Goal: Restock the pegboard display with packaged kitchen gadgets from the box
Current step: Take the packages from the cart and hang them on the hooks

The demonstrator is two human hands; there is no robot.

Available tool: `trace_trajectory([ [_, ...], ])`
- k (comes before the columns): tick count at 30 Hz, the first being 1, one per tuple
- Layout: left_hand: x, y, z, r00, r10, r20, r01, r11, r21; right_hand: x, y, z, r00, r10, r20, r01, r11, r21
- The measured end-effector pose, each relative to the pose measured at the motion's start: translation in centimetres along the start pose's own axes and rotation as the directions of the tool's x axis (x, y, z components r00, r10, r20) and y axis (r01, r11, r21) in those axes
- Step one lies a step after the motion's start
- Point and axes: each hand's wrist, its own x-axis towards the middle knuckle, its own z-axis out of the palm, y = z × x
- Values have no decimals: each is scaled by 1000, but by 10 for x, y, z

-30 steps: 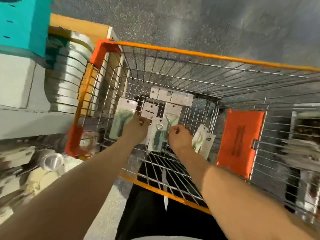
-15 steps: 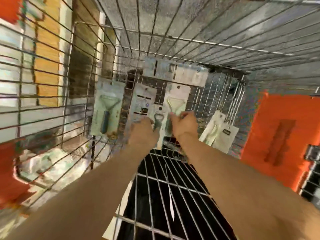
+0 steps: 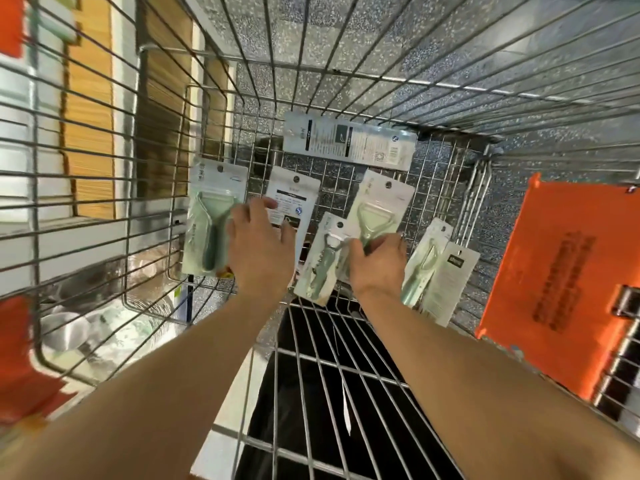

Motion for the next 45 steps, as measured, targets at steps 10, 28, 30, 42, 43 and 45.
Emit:
trace_trajectory([
  [10,19,-36,1,974,-121,192,136,989,-65,-14,-24,3,983,-164,-87,178,966,190],
  [28,17,-28,-34,730,116,674,165,927,-338,-46,-58,5,987,-113,-115,139,959,249],
  [30,15,-24,-29,716,153,681,125,932,-341,-43,-57,5,988,-89,-125,116,967,228],
  [42,10,-9,1,743,99,662,170,928,-330,-33,-28,6,972,-163,168,111,953,282],
  [43,11,-10,-1,806,61,588,170,929,-329,-32,-27,7,971,-165,173,110,951,289],
  [45,15,-13,-11,934,-23,357,130,952,-277,-33,-29,9,972,-148,181,87,947,309],
])
